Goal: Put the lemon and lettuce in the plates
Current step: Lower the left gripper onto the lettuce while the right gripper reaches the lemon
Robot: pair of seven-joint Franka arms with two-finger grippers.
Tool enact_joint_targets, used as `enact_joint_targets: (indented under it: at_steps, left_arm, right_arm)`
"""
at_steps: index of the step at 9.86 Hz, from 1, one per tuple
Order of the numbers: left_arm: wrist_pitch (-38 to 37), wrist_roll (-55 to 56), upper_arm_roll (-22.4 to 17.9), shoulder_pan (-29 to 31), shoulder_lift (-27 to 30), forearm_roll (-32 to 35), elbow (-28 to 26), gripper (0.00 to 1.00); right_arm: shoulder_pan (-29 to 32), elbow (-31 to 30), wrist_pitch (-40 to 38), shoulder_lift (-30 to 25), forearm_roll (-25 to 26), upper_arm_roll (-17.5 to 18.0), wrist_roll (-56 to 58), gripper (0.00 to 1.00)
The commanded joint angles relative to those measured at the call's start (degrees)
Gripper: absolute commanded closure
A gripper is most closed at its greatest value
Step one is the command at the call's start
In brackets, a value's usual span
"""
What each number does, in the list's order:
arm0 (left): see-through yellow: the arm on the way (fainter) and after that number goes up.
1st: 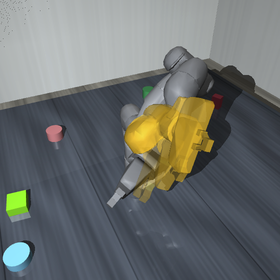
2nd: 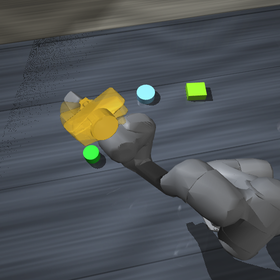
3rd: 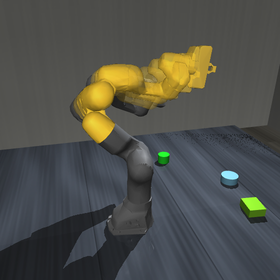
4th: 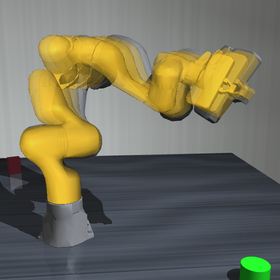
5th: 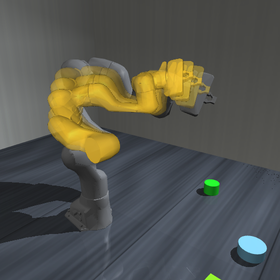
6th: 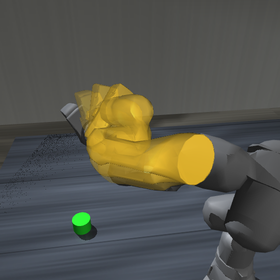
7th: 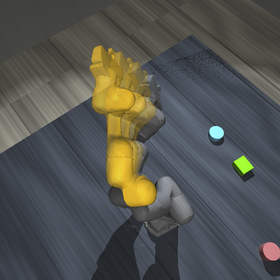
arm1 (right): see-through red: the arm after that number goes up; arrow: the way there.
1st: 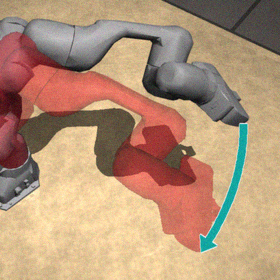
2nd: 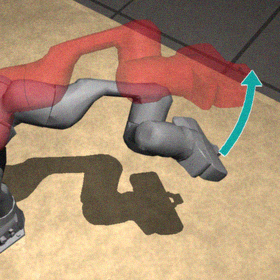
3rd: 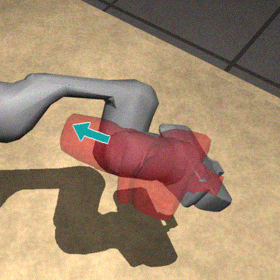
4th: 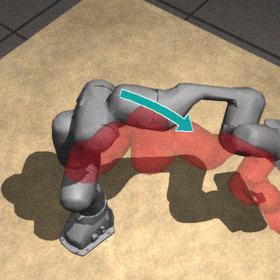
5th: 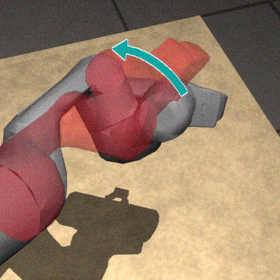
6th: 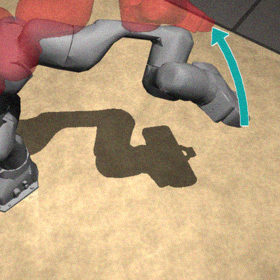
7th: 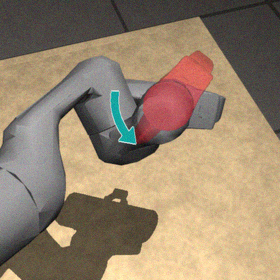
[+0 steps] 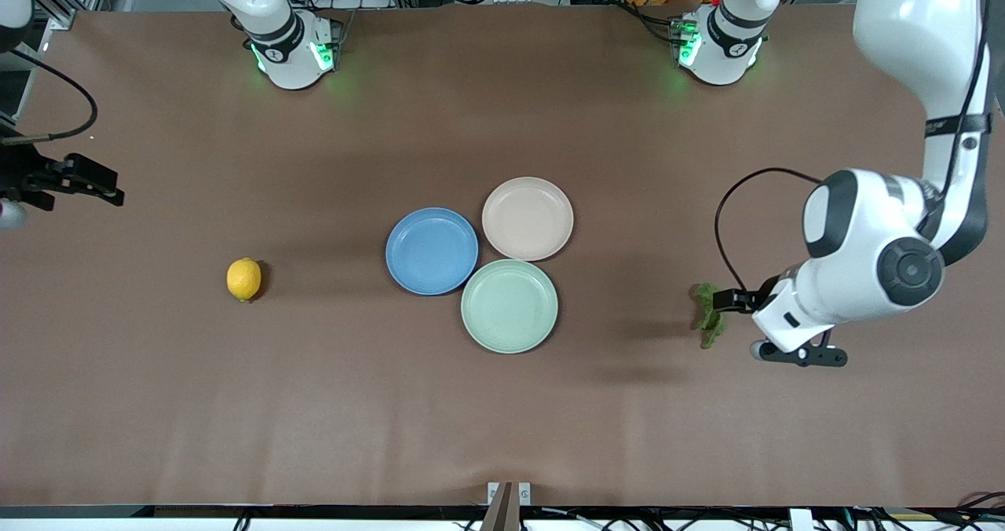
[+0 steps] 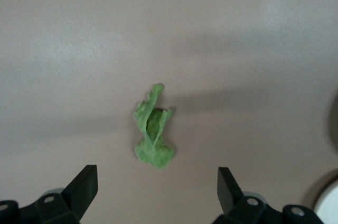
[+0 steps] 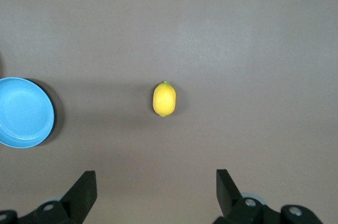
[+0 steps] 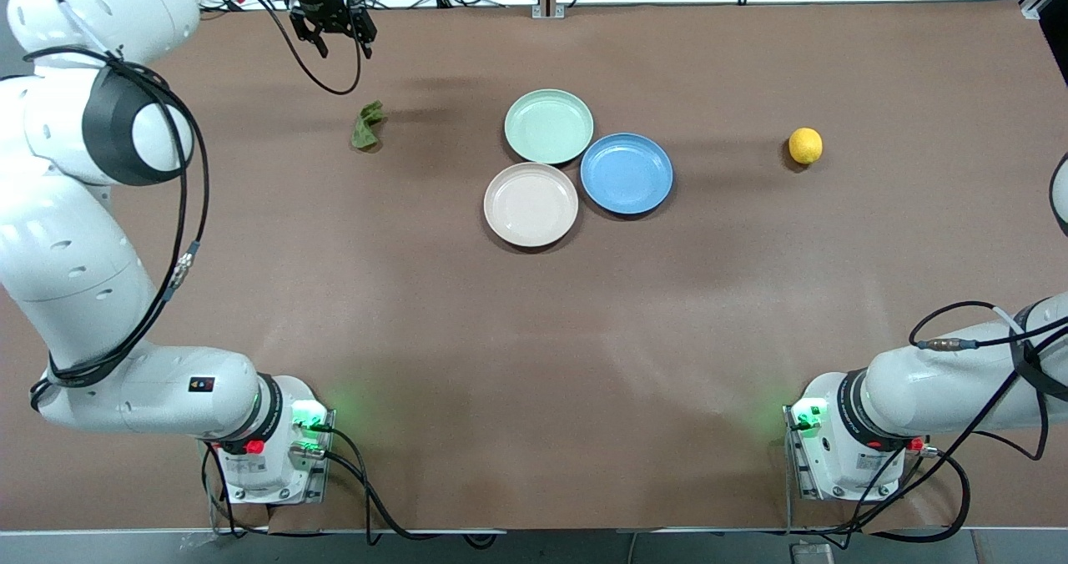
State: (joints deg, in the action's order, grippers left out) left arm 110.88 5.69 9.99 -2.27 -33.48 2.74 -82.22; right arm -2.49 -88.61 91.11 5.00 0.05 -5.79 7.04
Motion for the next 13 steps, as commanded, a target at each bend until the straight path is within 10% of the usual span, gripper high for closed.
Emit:
enact_joint_targets:
  at_steps: [1,13]
  left_arm:
    - [1.44,-1.2,-0.06,-0.1,-3.59,4.71,1.01,0.0]
    - [4.96,-0.33,-0.06,-0.72,-9.85,5.26,-2.76,0.0]
  right_arm:
    - [-0.24,-4.71,4.76,0.36,0.04,0.34,-0.19,0.0]
    - [2.13,-17.12,21.39,9.76,0.04,0.25,-3.5,0.0]
